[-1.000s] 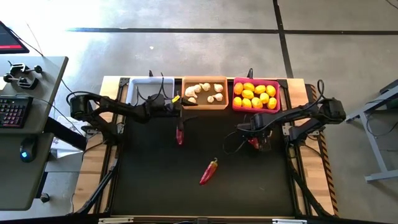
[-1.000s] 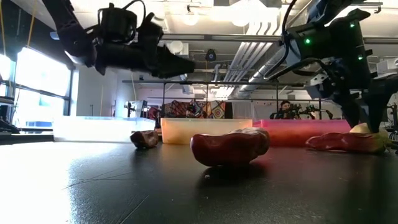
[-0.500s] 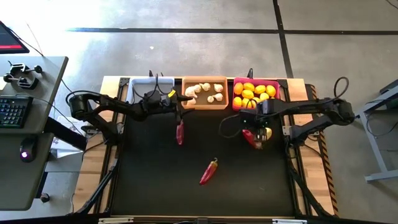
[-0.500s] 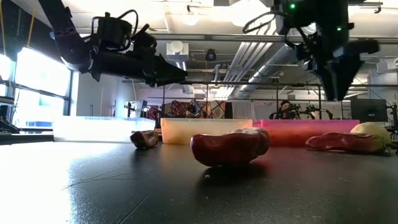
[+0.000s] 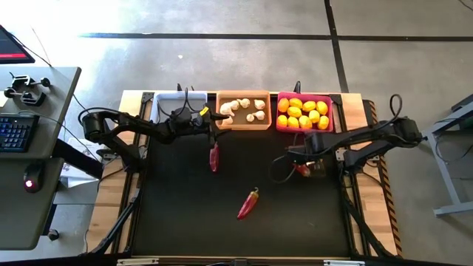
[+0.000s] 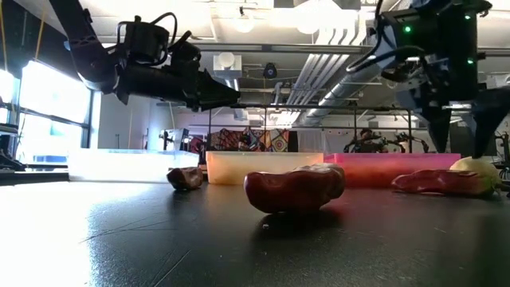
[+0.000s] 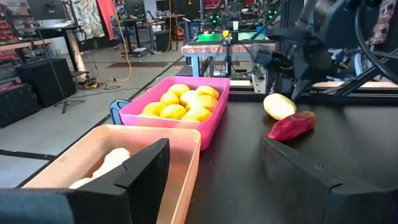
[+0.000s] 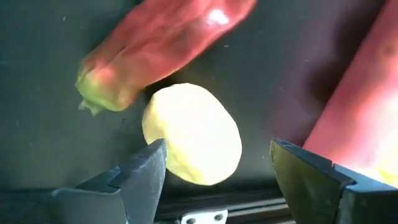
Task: Sort produce into baskets
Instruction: Put the yellow lemon into the pink bin
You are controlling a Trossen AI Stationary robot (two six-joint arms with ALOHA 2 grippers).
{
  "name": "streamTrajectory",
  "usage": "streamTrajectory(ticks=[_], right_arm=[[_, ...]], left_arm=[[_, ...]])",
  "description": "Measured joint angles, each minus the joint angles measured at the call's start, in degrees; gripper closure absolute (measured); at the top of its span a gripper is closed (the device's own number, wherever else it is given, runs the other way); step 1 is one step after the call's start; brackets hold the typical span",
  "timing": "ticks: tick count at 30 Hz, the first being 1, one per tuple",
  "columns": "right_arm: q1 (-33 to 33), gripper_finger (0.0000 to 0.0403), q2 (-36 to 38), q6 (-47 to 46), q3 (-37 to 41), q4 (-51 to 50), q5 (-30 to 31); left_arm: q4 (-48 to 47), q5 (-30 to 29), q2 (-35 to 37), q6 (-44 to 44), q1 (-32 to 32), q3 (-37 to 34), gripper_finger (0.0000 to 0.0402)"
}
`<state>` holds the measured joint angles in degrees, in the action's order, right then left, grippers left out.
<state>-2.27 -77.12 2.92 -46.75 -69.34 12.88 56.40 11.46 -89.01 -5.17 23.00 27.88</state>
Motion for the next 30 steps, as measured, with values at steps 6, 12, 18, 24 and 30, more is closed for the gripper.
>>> streamTrajectory(ticks=[6,12,18,24,30], right_arm=[[-1.66,0.0126,-0.42,3.84,3.31,3.96,-2.40],[-1.91,0.0126,-2.15,4.73,3.00,4.24,-4.45],[-1.87,0.0126,-6.57,4.91,3.00,4.13,-4.97],[-1.87,0.0136,-10.40,4.92,3.00,4.12,-4.97],[-1.75,0.0200,-11.08,3.55,2.76,3.84,-4.94]], left_arm=[[-0.01,0.00,0.00,0.01,0.00,0.00,0.0161],[-0.02,0.00,0.00,0.02,0.00,0.00,0.0161],[-0.02,0.00,-0.02,0.02,0.00,0.00,0.0161],[-0.02,0.00,-0.02,0.02,0.00,0.00,0.0161],[-0.02,0.00,-0.02,0.02,-0.01,0.02,0.0161]])
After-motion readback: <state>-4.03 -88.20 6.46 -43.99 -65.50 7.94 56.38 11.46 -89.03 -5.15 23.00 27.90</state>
